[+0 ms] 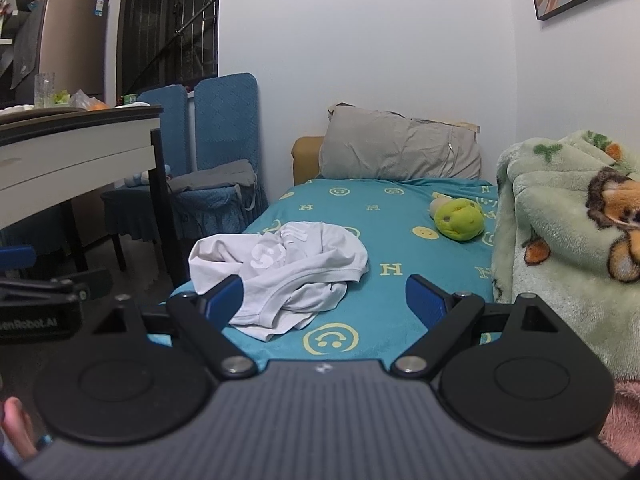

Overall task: Fold clothes
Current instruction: 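Move both grippers toward the crumpled white T-shirt on the bed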

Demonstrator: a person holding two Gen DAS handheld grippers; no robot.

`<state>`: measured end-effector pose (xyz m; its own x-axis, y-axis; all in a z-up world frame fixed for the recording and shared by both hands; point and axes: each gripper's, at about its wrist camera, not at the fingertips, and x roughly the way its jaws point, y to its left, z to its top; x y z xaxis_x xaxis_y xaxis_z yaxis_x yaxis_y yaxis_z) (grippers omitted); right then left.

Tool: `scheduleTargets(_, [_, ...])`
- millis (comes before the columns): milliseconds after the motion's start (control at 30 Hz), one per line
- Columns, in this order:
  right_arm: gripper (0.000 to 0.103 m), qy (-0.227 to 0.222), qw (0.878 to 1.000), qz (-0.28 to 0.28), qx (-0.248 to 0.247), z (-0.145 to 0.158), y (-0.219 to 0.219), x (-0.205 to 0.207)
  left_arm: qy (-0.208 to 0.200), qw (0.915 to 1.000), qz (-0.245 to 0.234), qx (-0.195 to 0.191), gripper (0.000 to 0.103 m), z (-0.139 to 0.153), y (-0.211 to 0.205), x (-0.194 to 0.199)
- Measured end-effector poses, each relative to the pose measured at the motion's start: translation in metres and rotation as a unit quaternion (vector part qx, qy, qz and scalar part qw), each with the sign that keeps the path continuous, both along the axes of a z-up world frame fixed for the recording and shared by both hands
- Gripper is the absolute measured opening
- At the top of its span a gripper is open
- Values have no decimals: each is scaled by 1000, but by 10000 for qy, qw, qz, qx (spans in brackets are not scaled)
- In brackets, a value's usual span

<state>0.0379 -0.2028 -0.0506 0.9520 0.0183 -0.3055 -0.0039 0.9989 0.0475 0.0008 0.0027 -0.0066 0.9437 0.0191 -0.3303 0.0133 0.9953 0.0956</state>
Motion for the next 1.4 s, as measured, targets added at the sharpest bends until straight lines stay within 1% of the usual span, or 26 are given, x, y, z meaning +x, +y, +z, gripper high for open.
scheduleTargets(500, [90, -53, 9998, 71, -180, 3, 8, -3, 19, 10000, -44, 18, 103, 0, -2, 0])
scheduleTargets(633, [90, -52, 9999, 43, -108, 4, 6, -3, 73, 9999, -37, 68, 103, -2, -2, 1])
scheduleTargets(767, [90, -105, 9999, 7, -9, 7, 6, -6, 107, 9999, -55, 18, 103, -1, 0, 0])
scheduleTargets(833, [90, -140, 9999, -5, 38, 9, 6, -7, 126, 9999, -60, -99, 103, 2, 0, -1])
scheduleTargets(933, [90, -212, 9997, 6, 139, 15, 6, -10, 79, 9989, -165, -437, 103, 11, 0, -4])
scheduleTargets(1000, [90, -288, 9993, 33, 252, 19, 6, -11, -34, 9989, -222, -417, 103, 14, -4, -5])
scheduleTargets(1067, [90, -312, 9990, 22, 325, 23, 5, -9, -67, 9994, -227, -239, 103, 11, -10, -4])
scheduleTargets(1133, [90, -319, 9991, -20, 267, 31, 6, -4, 105, 9996, -253, -95, 103, 6, -15, 6])
scheduleTargets(1233, [90, -447, 9988, 33, 210, 49, 2, 6, 389, 9988, -299, 86, 103, -3, -25, 24])
scheduleTargets(1333, [90, -505, 9985, -56, 178, 66, -11, 21, 708, 9963, -481, 113, 103, -12, -36, 53])
scheduleTargets(1400, [90, -487, 9981, -202, 305, 70, -24, 33, 902, 9936, -663, 175, 102, -21, -46, 75])
